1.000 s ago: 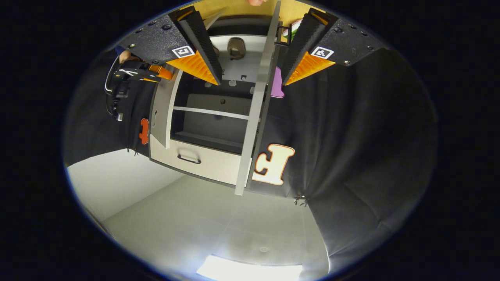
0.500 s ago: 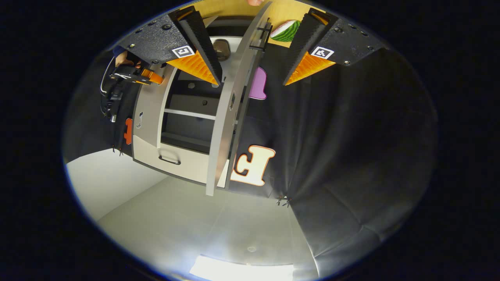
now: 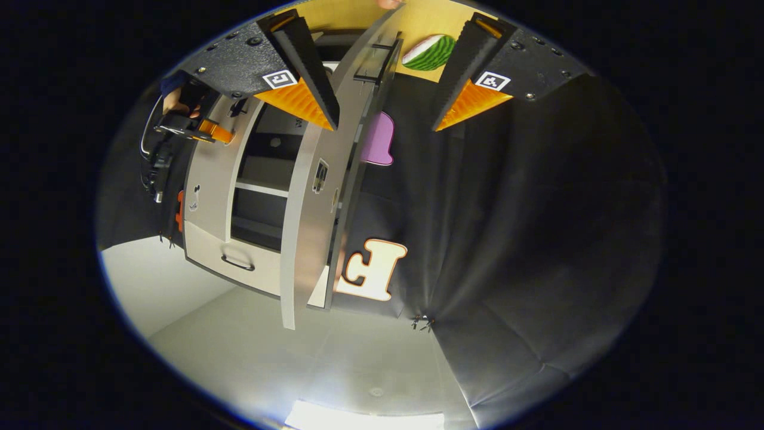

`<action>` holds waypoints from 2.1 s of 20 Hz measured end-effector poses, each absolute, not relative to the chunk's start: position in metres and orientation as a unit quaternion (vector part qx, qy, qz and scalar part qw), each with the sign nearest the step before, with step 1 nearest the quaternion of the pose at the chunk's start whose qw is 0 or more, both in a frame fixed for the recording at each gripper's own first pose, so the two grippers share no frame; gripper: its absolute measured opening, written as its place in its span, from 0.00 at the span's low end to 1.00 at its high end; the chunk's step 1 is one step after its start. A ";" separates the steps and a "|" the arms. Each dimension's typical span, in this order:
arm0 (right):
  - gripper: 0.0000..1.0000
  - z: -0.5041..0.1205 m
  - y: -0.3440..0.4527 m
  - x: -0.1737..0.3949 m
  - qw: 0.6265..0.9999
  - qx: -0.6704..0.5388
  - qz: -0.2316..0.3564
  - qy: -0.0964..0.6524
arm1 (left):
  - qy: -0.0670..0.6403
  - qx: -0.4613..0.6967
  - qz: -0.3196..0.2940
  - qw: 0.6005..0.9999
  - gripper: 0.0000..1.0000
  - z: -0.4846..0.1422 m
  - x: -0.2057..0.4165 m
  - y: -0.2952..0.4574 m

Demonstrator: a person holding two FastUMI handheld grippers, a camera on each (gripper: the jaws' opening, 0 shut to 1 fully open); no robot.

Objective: Grab one shoe with the right hand and put it into the shoe cabinet, grab the other shoe with the left hand and put it into the shoe cabinet; then close the right door with the right hand and the left door with the left hand.

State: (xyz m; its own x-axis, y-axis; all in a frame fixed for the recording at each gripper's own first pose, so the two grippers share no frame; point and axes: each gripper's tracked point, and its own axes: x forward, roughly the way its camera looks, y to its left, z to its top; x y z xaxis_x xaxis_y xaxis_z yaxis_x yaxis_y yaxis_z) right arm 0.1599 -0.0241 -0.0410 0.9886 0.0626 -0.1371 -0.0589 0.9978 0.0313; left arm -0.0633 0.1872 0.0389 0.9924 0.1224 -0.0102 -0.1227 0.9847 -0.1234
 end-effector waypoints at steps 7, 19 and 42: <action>0.87 -0.044 -0.022 0.168 0.998 -0.015 0.011 0.063 | 0.009 -0.046 0.052 0.998 0.93 0.034 -0.059 0.188; 0.88 -0.041 -0.023 0.164 0.998 -0.019 0.003 0.060 | 0.021 -0.038 0.020 0.999 0.90 0.031 -0.042 0.178; 0.83 0.018 -0.096 0.064 0.997 -0.041 -0.069 0.022 | 0.040 -0.065 -0.158 0.985 0.89 0.007 0.017 0.052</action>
State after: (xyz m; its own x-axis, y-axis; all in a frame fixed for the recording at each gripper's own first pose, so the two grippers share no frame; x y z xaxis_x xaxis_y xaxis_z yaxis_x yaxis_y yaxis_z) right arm 0.0639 -0.0964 0.0184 0.9896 -0.1384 -0.0379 0.1349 0.9873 -0.0841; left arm 0.0167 0.0518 0.0066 0.9471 -0.3157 -0.0575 0.3055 0.9418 -0.1401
